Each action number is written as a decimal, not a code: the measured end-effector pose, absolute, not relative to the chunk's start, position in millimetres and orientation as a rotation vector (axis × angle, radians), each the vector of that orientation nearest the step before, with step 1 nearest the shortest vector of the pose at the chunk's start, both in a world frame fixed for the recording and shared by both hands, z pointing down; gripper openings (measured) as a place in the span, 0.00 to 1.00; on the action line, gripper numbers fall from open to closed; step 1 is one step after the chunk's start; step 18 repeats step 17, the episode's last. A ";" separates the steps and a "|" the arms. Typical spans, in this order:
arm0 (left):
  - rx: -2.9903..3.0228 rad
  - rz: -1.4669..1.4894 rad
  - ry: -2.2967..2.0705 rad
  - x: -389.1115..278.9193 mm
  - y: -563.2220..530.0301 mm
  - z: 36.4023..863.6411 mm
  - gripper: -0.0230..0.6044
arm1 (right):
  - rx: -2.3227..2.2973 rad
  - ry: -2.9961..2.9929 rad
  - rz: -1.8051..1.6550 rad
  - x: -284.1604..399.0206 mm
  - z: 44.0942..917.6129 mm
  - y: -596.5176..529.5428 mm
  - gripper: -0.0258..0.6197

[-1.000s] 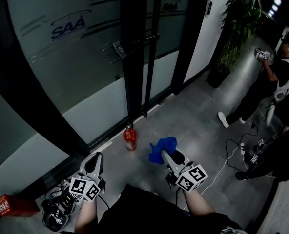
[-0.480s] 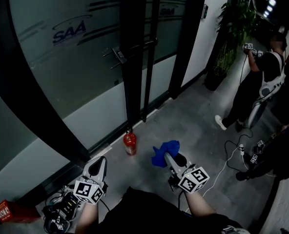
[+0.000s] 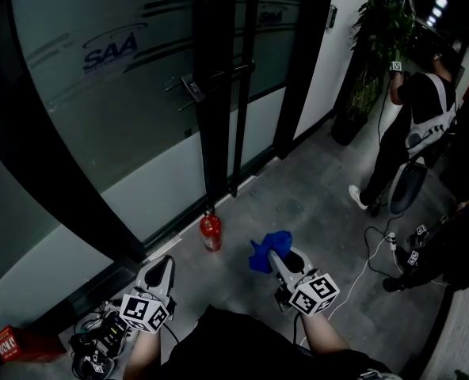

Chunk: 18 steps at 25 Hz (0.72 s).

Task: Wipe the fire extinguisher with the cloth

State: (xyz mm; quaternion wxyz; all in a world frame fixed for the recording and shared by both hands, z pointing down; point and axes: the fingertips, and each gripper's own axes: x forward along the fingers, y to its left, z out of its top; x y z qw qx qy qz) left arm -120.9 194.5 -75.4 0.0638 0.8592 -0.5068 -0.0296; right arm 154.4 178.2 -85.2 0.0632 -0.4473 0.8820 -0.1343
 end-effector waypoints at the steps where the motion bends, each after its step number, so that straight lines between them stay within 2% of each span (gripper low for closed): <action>1: 2.589 -0.093 -1.534 -121.6 195.1 -73.7 0.06 | -1.354 2.660 -0.413 155.2 -84.1 178.2 0.20; 18: 2.577 -0.089 -1.538 -120.0 193.6 -69.0 0.06 | -1.364 2.624 -0.417 158.1 -80.3 167.8 0.20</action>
